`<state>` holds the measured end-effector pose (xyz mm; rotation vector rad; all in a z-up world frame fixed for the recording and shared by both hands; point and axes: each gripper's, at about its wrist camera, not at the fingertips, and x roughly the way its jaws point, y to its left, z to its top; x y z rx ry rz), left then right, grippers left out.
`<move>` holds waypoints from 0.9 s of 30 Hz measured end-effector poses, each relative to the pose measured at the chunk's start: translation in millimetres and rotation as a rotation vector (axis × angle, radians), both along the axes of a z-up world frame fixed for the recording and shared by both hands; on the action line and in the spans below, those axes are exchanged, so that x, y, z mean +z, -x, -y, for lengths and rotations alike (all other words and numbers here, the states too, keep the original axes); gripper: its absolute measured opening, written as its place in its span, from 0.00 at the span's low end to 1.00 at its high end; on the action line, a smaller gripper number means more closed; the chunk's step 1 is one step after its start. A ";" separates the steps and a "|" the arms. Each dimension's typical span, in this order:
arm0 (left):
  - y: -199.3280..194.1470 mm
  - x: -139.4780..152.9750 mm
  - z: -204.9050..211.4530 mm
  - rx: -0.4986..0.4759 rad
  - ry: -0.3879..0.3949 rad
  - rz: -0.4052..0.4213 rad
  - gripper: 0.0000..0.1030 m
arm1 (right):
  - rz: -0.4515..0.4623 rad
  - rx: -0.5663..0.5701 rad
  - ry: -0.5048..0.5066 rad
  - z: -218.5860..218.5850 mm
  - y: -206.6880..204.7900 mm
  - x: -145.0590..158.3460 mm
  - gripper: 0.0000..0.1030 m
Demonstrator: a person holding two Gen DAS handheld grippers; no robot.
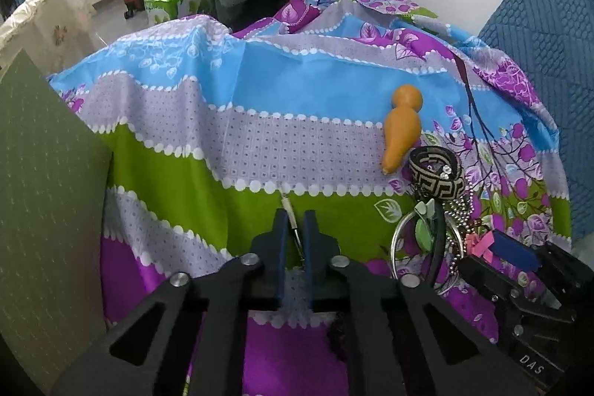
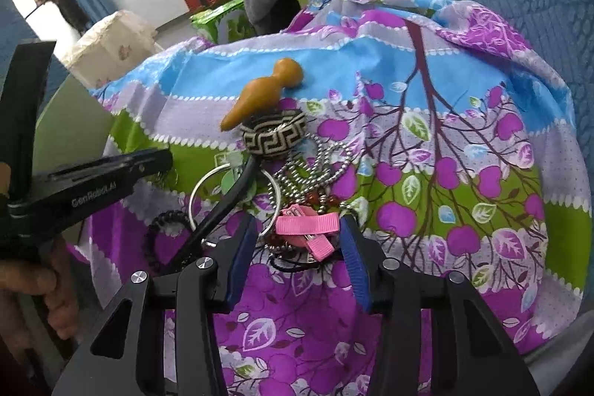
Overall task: Organize jewelry
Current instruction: 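Grasp the pink ribbon clip with the right tool while the left tool grasps the thin silver pin, then carry the pink clip into the white box with the right tool while the left tool drops the pin there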
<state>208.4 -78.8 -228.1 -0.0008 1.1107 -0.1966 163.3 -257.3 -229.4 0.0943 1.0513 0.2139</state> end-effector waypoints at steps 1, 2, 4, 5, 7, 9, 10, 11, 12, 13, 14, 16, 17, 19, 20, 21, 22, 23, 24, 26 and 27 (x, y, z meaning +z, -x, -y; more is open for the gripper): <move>-0.1 -0.1 0.5 -0.005 -0.004 0.003 0.05 | -0.002 0.006 0.003 -1.3 -0.3 -1.0 0.38; 0.1 -0.2 1.0 -0.008 -0.006 0.005 0.04 | -0.001 0.009 -0.001 -1.8 -0.1 -0.8 0.33; 0.2 -0.2 1.3 -0.013 -0.006 0.006 0.04 | 0.002 0.013 -0.004 -2.4 -0.3 0.0 0.32; 0.4 -0.1 0.6 -0.013 0.000 0.004 0.04 | 0.000 0.012 -0.004 -2.2 -0.3 0.1 0.31; 0.5 0.2 -2.9 -0.012 0.025 -0.007 0.04 | -0.005 0.005 -0.011 -0.8 -0.1 0.5 0.31; 3.1 1.4 -5.2 -0.011 0.042 -0.013 0.04 | -0.006 -0.005 -0.012 0.9 0.3 1.7 0.31; 3.9 2.3 -5.6 -0.010 0.050 -0.014 0.04 | -0.006 -0.011 -0.010 2.0 0.5 2.7 0.31; 5.2 4.1 -6.3 -0.009 0.058 -0.013 0.04 | -0.006 -0.019 -0.013 3.7 1.1 4.2 0.31; 6.8 6.7 -7.0 -0.010 0.067 -0.010 0.04 | -0.007 -0.025 -0.017 5.1 1.0 5.5 0.31; 8.1 8.4 -7.1 -0.011 0.072 -0.008 0.04 | -0.006 -0.031 -0.020 6.3 1.8 7.4 0.31; 9.9 11.0 -7.9 -0.012 0.077 -0.005 0.04 | -0.003 -0.035 -0.021 6.4 2.6 9.3 0.31; 13.9 15.7 -9.7 -0.014 0.095 -0.001 0.04 | 0.012 -0.040 -0.024 7.0 6.0 15.0 0.31; 16.0 18.9 -11.0 -0.014 0.105 0.002 0.04 | 0.017 -0.040 -0.024 6.3 7.2 17.4 0.31; 20.9 24.8 -11.8 -0.020 0.112 0.013 0.04 | 0.024 -0.034 -0.020 3.9 10.5 22.0 0.31; 23.6 28.1 -12.4 -0.023 0.113 0.019 0.04 | 0.025 -0.032 -0.016 2.5 12.0 23.6 0.31; 26.7 31.5 -13.1 -0.026 0.118 0.024 0.04 | 0.028 -0.029 -0.014 0.8 14.7 26.0 0.31; 29.0 34.1 -14.2 -0.027 0.124 0.027 0.04 | 0.034 -0.026 -0.012 -0.7 18.1 28.9 0.31; 31.7 37.2 -15.1 -0.030 0.132 0.030 0.04 | 0.039 -0.025 -0.009 -1.8 20.8 31.3 0.31; 34.7 40.4 -15.6 -0.035 0.140 0.032 0.04 | 0.043 -0.024 -0.006 -2.9 22.5 33.0 0.31; 40.3 46.9 -16.6 -0.043 0.143 0.042 0.04 | 0.049 -0.024 0.006 -4.9 27.8 37.6 0.31; 43.7 51.1 -17.8 -0.045 0.145 0.049 0.04 | 0.049 -0.025 0.007 -5.6 29.6 39.1 0.31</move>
